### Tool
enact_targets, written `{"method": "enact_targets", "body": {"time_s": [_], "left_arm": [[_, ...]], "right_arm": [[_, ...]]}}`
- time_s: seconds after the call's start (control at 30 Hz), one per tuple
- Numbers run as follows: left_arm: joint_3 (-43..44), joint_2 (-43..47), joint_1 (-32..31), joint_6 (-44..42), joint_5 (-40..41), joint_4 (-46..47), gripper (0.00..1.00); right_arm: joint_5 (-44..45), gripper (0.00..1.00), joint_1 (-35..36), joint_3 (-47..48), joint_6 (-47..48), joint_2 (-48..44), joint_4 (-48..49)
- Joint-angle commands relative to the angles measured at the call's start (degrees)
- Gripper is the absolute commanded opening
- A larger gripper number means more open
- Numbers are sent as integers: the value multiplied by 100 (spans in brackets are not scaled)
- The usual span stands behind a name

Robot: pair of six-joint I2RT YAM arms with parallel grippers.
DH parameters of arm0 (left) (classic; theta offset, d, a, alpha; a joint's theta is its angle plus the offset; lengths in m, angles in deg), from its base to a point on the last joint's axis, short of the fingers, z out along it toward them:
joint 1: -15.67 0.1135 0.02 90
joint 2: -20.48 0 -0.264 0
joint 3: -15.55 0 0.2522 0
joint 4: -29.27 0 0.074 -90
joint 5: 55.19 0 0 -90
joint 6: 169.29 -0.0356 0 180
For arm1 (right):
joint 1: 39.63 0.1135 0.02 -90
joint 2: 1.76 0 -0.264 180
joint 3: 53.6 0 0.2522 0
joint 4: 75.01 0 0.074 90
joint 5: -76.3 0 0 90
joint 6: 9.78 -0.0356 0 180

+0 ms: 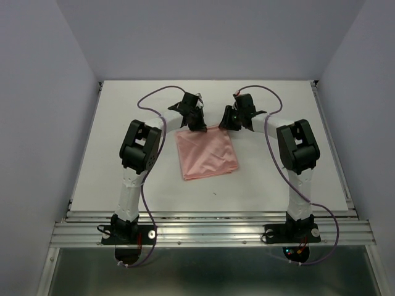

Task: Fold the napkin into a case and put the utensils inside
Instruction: Pick up the lower triangle-folded napkin from the center of the board.

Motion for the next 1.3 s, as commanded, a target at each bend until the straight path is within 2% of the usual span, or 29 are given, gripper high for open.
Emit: {"method": "enact_targets", "body": {"time_s": [0.0,0.1,0.3,0.47,0.83,1.27], "left_arm": [[195,-97,-31,-38,-35,-70,0],[98,-106,-31,-21,-53,-17,0],[1,-115,-31,-3,-88,53,0],[1,-150,-31,-38,-106,62,0],[-52,-185,-31,-117,-158,71,0],[-254,-194,-31,-170,-238,159,0]], "right_arm": [[392,47,-1,-25,127,-202,-129],[455,51,-1,54,180,-106,-234],[191,47,-1,124,137,123,-270],[-221,29,-1,-69,-153,36,116],[-301,1,51,-183,-479,-456,503],[-90,1,385,-254,-523,-756,521]]}}
